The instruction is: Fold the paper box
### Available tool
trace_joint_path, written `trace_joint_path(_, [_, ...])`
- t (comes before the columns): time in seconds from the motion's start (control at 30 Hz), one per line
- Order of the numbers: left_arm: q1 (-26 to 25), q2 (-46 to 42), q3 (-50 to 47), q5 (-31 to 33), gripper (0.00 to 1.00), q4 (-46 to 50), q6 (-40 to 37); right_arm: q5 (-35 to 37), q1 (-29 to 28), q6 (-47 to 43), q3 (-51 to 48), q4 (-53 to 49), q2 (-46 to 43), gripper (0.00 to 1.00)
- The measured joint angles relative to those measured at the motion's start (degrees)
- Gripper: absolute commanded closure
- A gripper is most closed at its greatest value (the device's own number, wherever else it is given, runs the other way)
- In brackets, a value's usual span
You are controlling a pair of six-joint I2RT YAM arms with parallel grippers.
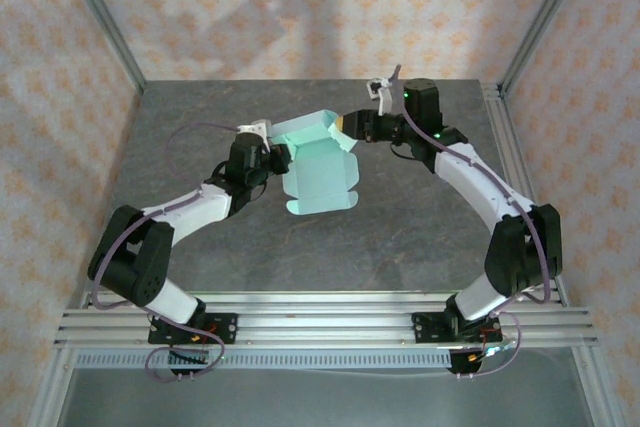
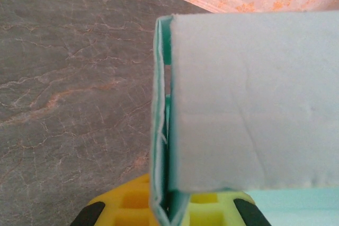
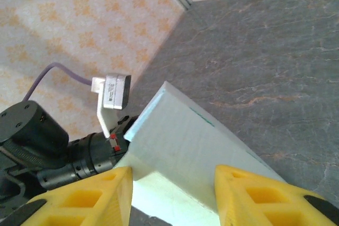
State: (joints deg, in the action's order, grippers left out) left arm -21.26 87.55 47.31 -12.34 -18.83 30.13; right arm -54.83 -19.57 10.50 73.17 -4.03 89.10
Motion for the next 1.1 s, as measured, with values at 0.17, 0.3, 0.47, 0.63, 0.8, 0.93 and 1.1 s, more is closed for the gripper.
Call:
trace_joint_path(0.17, [0.0,0.1,0.5,-0.6,1.0,0.0,0.3,-0.7,-1.1,-3.7,1.2,-2.8,0.8,0.56])
trace_joint_path(0.3, [0.0,0.4,0.7,-0.8,1.0,0.0,0.9,-0.3,-2.2,-7.8,2.0,-5.8,0.9,0.56])
trace_joint_path(0.47, [0.0,0.6,0.7,-1.0,1.0,0.1,1.5,4.3,-3.9,-14.3,3.4,-11.8,1.0,0.57])
trace_joint_path(0.63, [0.0,0.6,0.7,-1.0,1.0,0.1,1.5,11.1,-6.8,-21.3,5.9,-16.2,1.4,0.61])
trace_joint_path(0.8, [0.0,0.6,0.7,-1.0,1.0,0.2,1.5,17.7,-8.4,-25.3,5.9,-17.5,1.4,0.69])
trace_joint_path(0.93, [0.0,0.6,0.7,-1.0,1.0,0.2,1.5,22.6,-9.8,-27.3,6.0,-17.5,1.5,0.7])
trace_joint_path(1.1, [0.0,0.6,0.7,-1.0,1.0,0.3,1.5,31.4,-12.7,-29.5,6.3,-16.7,1.5,0.73])
